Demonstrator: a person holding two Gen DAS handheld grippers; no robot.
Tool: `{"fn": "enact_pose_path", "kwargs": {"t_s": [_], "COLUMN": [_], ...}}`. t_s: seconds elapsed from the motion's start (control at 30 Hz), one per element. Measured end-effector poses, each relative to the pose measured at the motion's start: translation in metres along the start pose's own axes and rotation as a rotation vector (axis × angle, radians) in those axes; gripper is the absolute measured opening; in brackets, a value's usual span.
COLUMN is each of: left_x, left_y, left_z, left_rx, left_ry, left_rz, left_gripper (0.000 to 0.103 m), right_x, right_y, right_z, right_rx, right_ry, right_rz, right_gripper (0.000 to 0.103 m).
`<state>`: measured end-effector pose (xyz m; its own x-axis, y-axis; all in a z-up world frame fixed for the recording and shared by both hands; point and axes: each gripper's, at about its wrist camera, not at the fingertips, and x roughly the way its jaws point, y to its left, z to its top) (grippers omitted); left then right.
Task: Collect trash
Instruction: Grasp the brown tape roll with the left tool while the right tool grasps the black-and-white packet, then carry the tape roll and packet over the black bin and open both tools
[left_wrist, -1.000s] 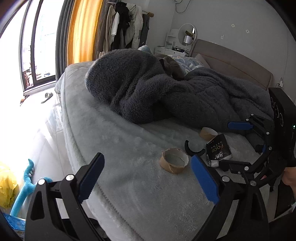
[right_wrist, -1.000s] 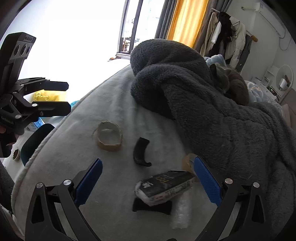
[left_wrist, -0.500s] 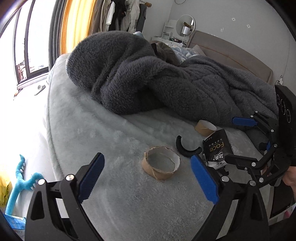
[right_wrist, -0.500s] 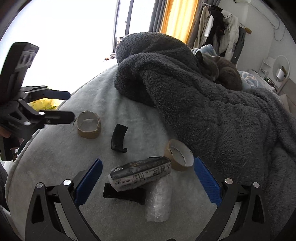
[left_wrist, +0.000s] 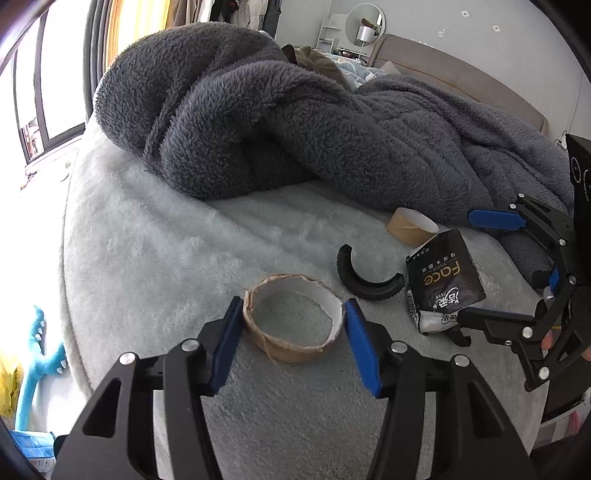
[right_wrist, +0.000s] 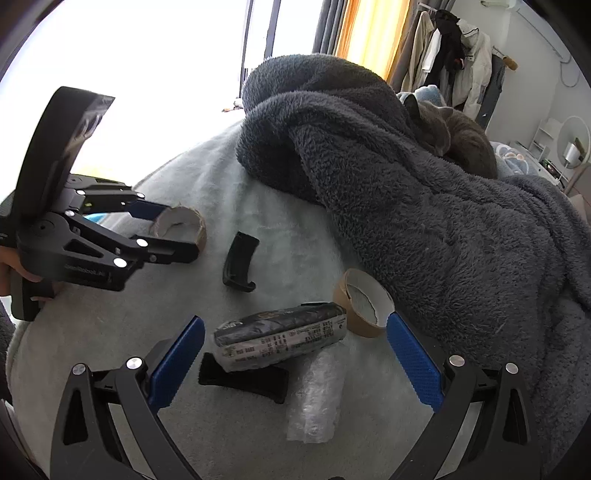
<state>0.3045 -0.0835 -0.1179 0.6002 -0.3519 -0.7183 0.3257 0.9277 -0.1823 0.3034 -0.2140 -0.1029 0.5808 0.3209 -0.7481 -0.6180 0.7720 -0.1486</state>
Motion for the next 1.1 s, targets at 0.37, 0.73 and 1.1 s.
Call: {"fn": "enact_pose_path", "kwargs": {"t_s": [0.37, 0.73, 1.1], "left_x": [-0.017, -0.035, -0.057], "left_y": [0.008, 0.022, 0.053], "left_z": [0.003, 0.001, -0.005], "left_rx": [-0.052, -0.073, -0.096], "left_ry": [-0.062, -0.084, -0.102], "left_rz": [-0.022, -0.016, 0.019], "left_gripper": [0.056, 0.056, 0.056], "right_x": [0.016, 0.028, 0.017], "right_y": [0.006, 0.014, 0.009], "right_z": [0.006, 0.015, 0.036], "right_rx": [-0.011, -0.02, 0.07], "right_ry": [0.076, 0.115, 0.084], "right_rz": [0.002, -0.083, -0.14], "right_gripper": [0.099, 0.076, 0.076]}}
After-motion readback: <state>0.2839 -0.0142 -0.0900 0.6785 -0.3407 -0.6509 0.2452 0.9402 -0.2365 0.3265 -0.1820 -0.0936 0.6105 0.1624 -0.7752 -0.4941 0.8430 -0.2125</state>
